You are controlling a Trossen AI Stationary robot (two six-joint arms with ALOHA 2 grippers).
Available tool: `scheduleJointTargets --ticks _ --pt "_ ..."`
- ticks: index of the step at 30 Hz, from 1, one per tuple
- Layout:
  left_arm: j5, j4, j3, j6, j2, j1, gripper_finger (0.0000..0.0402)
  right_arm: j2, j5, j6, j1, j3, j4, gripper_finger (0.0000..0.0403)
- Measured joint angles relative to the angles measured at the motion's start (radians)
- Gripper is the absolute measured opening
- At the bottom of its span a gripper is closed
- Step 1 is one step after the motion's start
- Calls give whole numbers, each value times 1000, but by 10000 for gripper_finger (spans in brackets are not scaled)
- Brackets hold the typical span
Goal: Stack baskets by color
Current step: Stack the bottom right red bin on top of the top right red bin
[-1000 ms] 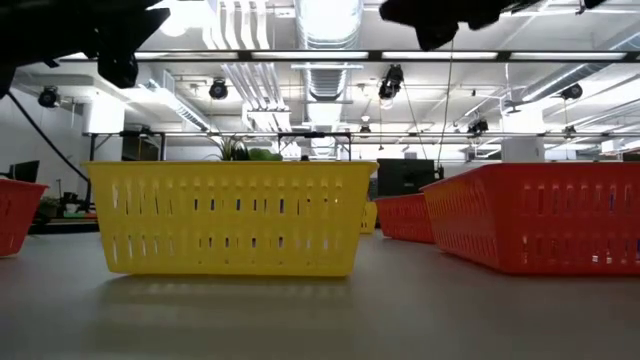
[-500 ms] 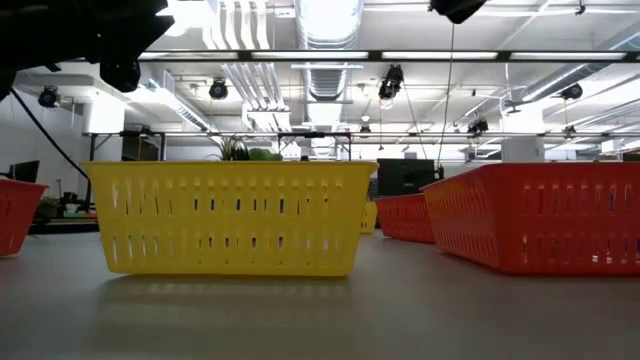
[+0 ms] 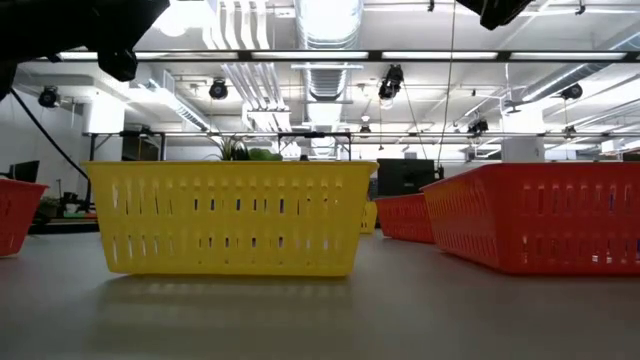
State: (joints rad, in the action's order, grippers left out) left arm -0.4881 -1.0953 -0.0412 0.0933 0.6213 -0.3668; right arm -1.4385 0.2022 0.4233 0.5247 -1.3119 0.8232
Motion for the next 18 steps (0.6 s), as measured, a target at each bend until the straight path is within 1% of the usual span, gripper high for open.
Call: scheduleJointTargets --ticks 5,8,13,18 --pt "0 0 -10 1 -8 0 95 -51 -2 39 19 -30 14 144" --pt "0 -1 -14 2 -15 0 95 -97 -40 42 32 -52 17 165" --pt "0 0 -14 2 -22 0 95 -182 -96 91 47 -73 30 169" --pt "0 2 -14 2 -22 0 95 -257 -174 163 47 -77 106 162"
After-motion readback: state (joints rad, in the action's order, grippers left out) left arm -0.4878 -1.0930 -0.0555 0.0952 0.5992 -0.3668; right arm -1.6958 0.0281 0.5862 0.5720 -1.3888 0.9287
